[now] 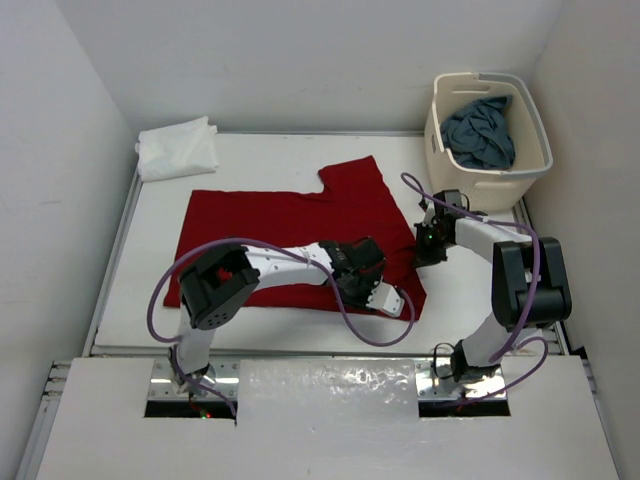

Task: Fold and stack the t-shirts
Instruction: Fold the flattened tshirt in 1/3 of the way

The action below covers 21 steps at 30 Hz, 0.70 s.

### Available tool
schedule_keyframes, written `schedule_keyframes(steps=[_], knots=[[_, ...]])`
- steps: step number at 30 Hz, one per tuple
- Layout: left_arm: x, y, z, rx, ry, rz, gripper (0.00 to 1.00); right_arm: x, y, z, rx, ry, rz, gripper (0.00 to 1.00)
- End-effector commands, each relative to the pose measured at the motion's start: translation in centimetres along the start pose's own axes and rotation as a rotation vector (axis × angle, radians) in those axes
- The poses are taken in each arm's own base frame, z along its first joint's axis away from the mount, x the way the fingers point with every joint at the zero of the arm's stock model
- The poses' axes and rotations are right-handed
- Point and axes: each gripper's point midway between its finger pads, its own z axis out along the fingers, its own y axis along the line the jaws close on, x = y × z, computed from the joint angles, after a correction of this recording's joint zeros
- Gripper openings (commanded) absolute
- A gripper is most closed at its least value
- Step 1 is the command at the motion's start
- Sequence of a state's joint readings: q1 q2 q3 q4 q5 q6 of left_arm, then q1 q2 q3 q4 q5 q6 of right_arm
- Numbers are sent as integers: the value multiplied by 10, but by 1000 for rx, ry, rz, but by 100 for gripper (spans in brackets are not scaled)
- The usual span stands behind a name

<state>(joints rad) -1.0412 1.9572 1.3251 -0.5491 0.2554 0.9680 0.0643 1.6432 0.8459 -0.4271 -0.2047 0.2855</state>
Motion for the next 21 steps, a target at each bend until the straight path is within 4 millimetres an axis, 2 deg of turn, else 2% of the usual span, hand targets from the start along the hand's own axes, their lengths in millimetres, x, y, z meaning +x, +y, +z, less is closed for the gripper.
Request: schedule_keyframes(steps=[1,9,10,16,21], knots=[[-2,6,6,-26,-8,28,33,-21,6,-13,0,-74,-37,0],[1,8,8,-23,7,56,28,-19,6,-13,-3,-75,-40,0],[-2,14,3,-33,3,57,28,-18,5,-13,2,-73,-43,0],[-17,25,-29,-12,-36,71,38,-15,4,-13,5,-70,-46,0],[-5,21,-16,-17,-8,72,38,-16,4,-13,5,-70,-45,0]])
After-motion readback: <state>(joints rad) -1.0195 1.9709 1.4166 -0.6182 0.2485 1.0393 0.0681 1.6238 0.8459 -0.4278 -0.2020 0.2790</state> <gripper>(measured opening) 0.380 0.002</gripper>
